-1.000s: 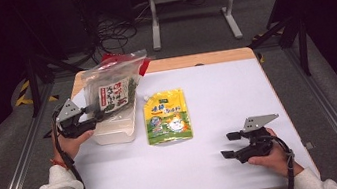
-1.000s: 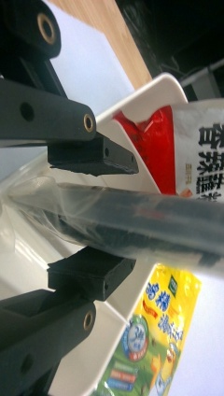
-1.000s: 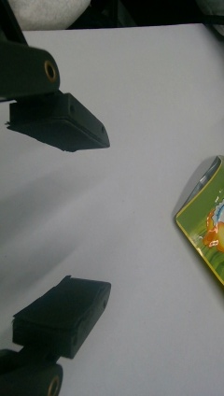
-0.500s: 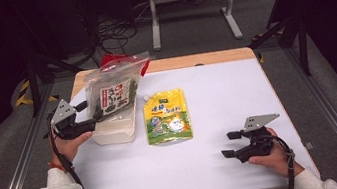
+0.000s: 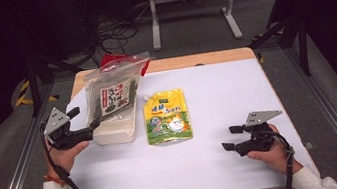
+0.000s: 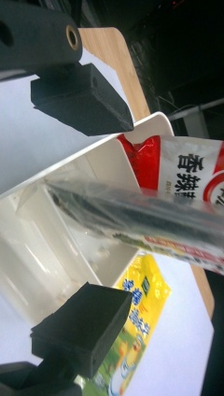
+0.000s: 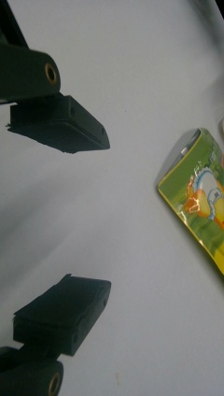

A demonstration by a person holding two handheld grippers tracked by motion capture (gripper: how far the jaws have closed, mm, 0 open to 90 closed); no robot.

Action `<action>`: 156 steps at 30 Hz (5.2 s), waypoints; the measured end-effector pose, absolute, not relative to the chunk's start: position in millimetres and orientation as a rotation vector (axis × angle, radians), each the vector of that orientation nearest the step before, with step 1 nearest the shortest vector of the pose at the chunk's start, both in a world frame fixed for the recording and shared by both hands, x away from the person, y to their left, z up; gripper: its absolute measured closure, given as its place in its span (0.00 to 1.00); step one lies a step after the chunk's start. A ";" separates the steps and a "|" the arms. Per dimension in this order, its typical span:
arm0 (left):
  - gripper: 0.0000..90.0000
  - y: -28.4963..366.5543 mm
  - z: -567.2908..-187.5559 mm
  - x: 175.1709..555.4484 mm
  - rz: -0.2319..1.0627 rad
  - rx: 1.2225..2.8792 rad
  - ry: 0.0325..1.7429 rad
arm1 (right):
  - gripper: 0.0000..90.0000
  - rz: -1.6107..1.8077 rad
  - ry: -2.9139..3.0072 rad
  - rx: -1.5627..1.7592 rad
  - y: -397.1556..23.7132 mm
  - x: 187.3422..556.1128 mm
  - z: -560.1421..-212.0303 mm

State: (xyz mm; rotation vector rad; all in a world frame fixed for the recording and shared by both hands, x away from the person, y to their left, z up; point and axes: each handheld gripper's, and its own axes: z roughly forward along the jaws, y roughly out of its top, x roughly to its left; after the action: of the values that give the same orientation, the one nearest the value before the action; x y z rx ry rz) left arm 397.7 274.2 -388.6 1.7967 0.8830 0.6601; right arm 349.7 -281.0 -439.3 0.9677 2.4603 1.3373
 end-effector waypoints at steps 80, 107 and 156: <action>0.15 179.2 -458.7 315.2 0.273 2.161 0.689 | 0.34 1.060 2.529 0.833 -153.2 401.6 -459.0; 0.16 146.7 -462.4 339.2 0.185 2.139 0.738 | 0.30 1.455 2.456 1.461 -176.8 482.3 -457.3; 0.15 133.1 -455.5 353.1 0.122 2.117 0.671 | 0.99 1.569 2.452 0.955 -205.1 427.2 -425.3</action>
State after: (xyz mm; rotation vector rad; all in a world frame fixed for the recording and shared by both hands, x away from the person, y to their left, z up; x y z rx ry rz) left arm 353.1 133.1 -455.5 2.1168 0.6709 0.1219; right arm 427.2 -205.1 -425.3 0.9553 2.4523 1.5686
